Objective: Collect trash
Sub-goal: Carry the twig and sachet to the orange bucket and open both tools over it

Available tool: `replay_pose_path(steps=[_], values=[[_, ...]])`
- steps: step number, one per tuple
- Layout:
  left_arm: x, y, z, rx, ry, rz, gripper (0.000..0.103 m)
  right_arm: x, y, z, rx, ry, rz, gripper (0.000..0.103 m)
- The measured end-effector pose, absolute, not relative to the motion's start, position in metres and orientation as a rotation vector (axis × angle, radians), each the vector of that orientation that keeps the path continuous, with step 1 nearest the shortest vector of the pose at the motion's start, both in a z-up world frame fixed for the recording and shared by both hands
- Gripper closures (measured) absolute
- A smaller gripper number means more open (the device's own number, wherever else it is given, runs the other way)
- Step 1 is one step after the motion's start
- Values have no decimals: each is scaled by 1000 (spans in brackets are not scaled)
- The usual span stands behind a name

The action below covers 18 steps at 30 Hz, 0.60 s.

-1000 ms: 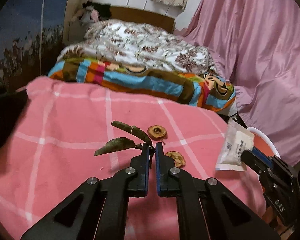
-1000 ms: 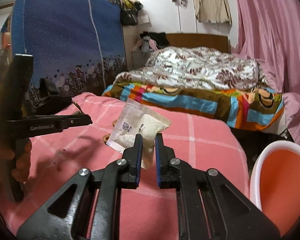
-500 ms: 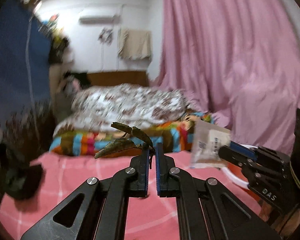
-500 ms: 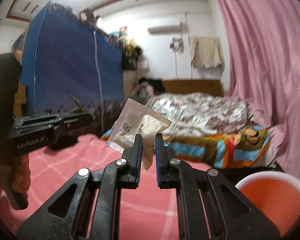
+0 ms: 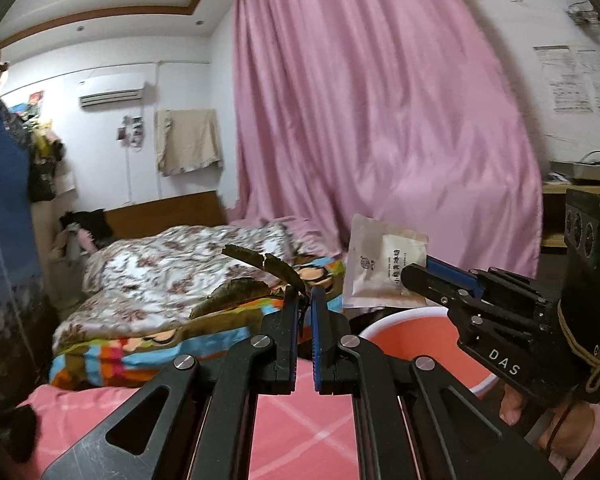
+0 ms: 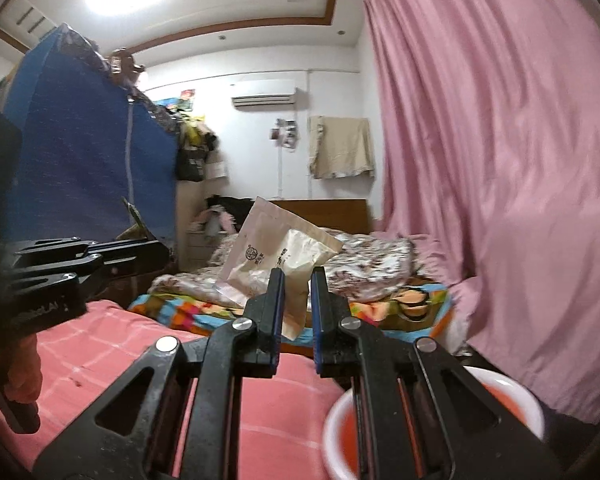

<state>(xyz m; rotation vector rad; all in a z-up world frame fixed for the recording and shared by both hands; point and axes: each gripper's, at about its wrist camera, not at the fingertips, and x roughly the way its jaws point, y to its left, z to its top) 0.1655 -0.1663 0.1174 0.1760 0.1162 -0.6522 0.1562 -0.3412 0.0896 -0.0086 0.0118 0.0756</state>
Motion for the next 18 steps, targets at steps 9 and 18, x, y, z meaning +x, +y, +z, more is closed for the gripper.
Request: replay_pose_path(steps=[9,18], values=[[173,-230,107,207,151,-770,99,143,-383,85,35,52,-40,83],[190,-281,91,195,273,-829,99,148,-415,70,75,165,-145,83]])
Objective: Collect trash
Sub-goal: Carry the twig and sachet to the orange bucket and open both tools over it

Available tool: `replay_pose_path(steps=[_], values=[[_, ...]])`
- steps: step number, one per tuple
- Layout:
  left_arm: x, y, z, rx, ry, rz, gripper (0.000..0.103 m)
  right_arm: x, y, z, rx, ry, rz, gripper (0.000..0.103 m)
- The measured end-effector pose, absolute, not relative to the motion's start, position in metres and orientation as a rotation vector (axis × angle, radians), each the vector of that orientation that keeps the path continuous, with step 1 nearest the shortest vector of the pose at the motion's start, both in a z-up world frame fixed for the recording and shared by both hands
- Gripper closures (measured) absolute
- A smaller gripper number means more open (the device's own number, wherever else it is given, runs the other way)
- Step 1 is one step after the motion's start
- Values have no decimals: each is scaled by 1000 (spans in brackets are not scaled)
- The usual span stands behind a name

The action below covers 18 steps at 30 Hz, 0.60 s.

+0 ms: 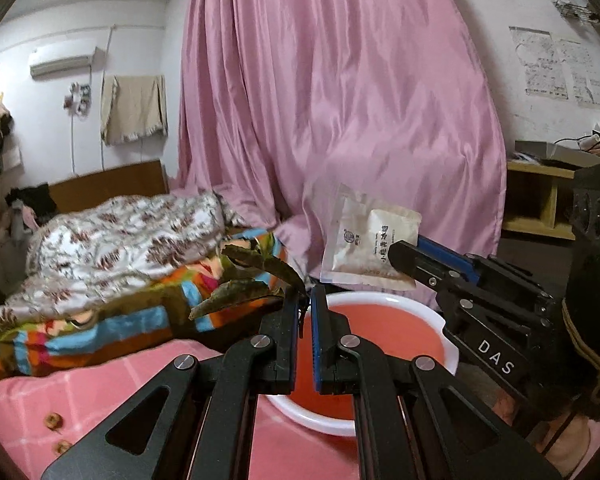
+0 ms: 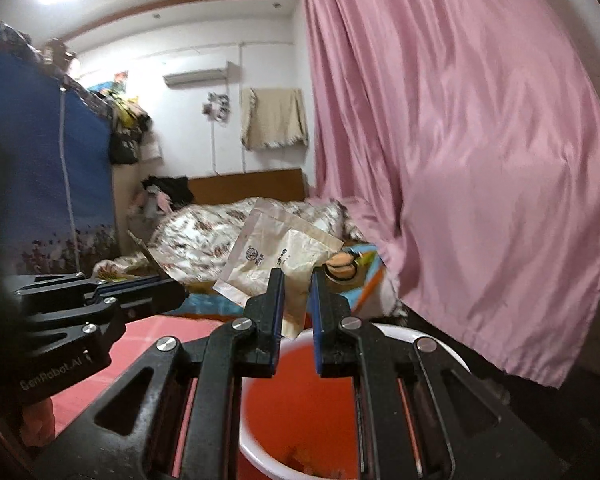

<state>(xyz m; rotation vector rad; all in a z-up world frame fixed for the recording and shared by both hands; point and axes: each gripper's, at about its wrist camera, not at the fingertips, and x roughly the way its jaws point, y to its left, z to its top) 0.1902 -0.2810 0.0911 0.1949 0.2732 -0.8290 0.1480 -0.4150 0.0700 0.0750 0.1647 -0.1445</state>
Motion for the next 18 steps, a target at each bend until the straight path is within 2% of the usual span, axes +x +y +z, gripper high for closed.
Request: replay_pose_path(steps=[10,18], values=[[213,-322,67,197,490,-884,99,157,-456,41,125,312,-197,83],[228,-329,48,158,627,-895,98,154,-475,28,155,358,-207,82]])
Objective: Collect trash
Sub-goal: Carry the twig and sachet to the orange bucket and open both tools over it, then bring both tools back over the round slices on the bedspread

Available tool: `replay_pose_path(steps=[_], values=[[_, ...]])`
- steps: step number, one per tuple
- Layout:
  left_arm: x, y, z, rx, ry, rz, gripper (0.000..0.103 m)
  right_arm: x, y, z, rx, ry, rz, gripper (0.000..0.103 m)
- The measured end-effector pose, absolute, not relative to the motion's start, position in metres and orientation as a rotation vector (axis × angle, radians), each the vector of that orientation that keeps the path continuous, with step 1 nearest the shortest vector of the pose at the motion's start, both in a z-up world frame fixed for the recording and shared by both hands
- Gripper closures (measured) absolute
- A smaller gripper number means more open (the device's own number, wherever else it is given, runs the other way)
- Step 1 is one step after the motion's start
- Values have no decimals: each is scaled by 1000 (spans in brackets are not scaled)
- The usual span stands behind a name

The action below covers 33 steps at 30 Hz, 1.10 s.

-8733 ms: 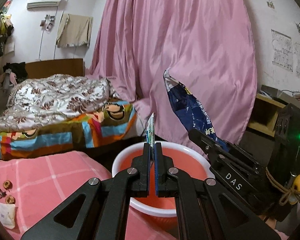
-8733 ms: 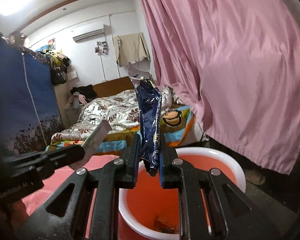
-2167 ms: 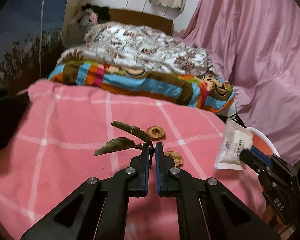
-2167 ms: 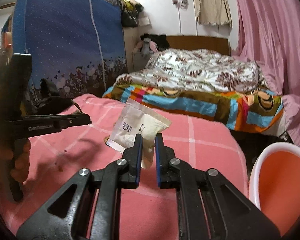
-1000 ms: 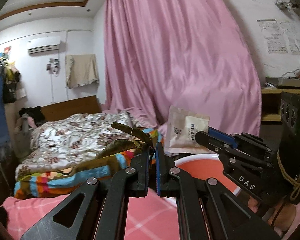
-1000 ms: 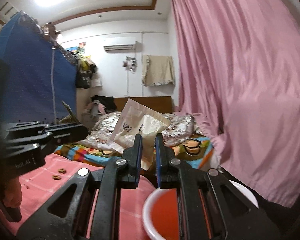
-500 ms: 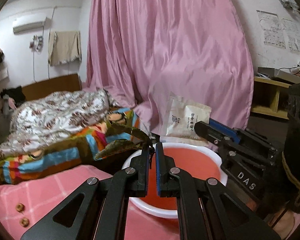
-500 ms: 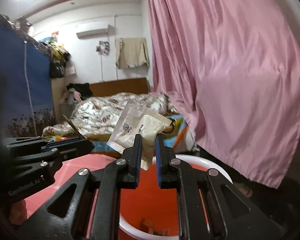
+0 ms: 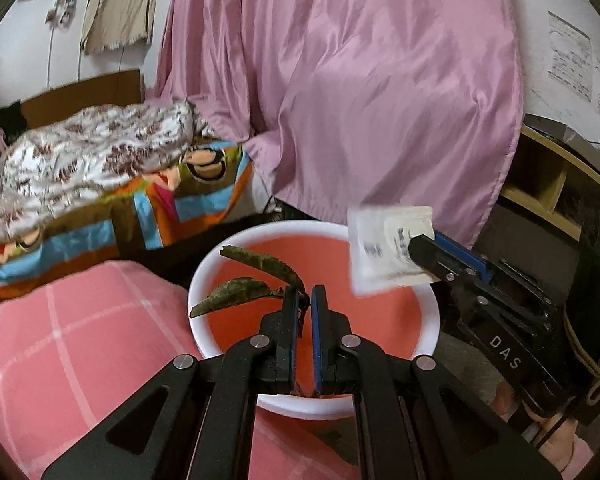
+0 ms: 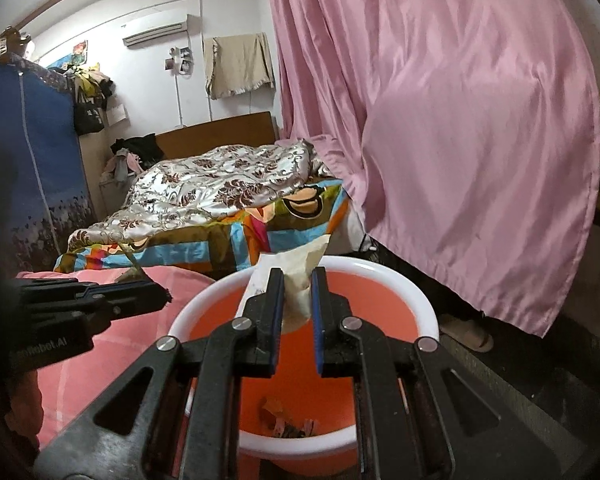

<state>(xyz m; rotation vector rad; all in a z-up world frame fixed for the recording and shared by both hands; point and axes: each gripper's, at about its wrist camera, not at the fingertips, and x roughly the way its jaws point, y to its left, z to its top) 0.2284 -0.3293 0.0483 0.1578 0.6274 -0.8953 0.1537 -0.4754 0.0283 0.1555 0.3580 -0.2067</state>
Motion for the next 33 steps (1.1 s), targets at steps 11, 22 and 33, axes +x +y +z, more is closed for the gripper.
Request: replay_pose_path(steps=[11,22,33], values=[[237,-325,45,112,655,-877,62,156,-479,27,167,380,-208,82],[240,-305,52,59,634,-809,58,161,-475,31,170,365,-201,70],[236,-252,75,11,557,-655,46,169,-436,53,159,278,-128,31]])
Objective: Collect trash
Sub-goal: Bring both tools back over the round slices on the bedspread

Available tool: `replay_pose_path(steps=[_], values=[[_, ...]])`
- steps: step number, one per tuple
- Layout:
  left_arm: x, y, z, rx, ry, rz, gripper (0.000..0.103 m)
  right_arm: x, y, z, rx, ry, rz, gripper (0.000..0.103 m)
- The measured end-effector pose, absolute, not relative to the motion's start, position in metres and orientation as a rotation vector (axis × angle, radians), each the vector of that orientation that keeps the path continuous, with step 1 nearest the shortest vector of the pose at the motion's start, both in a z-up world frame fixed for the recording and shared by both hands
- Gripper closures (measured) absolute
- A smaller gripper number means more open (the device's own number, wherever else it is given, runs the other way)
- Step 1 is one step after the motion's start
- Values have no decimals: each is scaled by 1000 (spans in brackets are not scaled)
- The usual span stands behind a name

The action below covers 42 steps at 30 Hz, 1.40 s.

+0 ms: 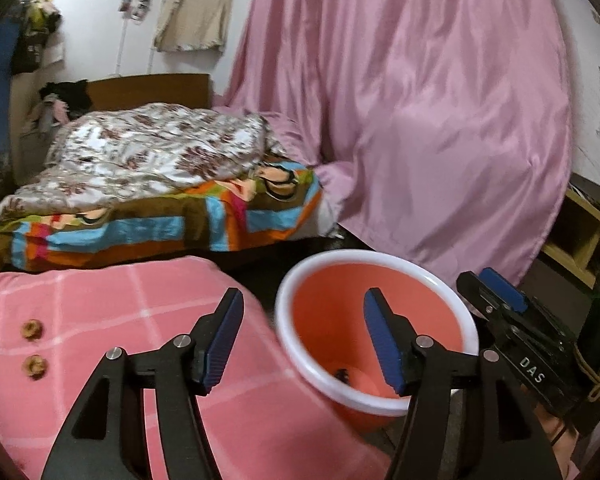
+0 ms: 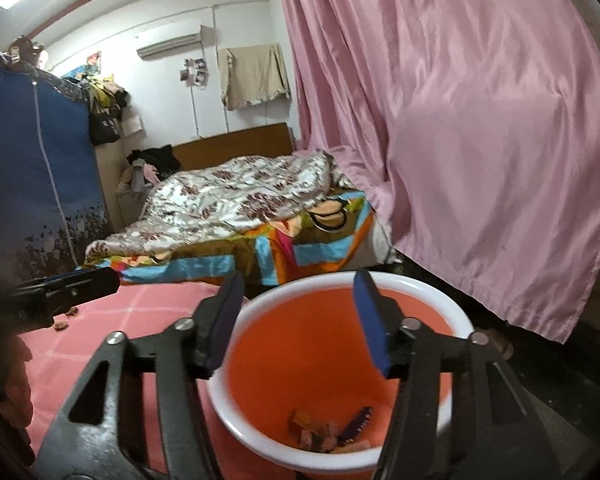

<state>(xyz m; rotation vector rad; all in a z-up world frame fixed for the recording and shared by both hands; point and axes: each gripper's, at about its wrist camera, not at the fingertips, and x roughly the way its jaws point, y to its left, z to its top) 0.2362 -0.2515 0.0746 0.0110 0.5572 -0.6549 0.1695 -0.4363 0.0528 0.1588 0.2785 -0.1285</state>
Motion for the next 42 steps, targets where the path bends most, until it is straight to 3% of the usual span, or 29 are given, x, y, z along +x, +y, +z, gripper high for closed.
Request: replay_pose_path(steps=[5,7,13,24,42], values=[[232,-215,88,-14,501,-577,38,167,-410,66,155,192,-94,8],[228,-200,91,-23,481,-549,26,164,-398,71,154,148,-81,0],[211,-146,102,-77,366,-441,3,157,-366,85,162,16,-17,0],[178,-55,107,-109,236,-244,2,160,-291,94,105,-81,123,0],[169,21,90,-102,176,-105,2,198,-209,75,-2,-13,249,0]])
